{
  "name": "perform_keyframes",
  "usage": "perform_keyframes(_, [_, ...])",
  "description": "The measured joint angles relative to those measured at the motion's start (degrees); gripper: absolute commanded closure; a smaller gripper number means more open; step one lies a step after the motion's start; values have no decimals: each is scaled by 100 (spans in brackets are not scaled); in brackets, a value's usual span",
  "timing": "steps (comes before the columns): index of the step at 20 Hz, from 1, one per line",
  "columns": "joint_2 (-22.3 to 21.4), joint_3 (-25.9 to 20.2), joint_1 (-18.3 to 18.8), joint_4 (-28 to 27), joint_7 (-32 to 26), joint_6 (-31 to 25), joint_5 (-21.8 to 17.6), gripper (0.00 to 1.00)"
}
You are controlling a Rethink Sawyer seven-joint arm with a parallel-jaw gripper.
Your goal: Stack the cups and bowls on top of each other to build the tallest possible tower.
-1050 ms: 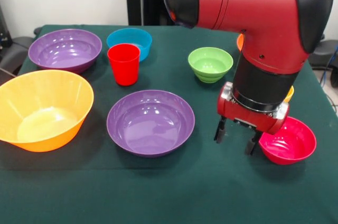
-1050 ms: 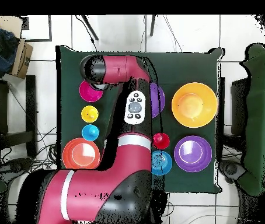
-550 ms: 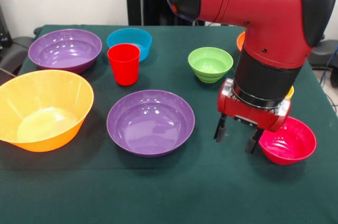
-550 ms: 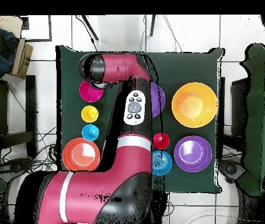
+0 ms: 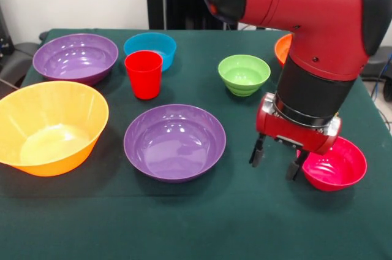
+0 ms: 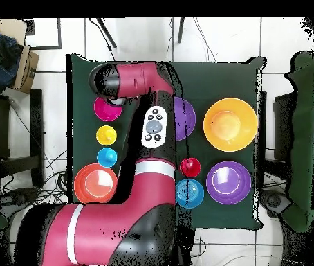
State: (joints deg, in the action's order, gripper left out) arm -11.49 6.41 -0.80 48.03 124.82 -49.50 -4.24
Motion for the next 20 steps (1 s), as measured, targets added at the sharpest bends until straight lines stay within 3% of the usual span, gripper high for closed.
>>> perform_keyframes(11, [357,-38,-221,-677,0,-385,-69,0])
perform_keyframes(20, [466,-83,-571,-804,0,-403,-53,0])
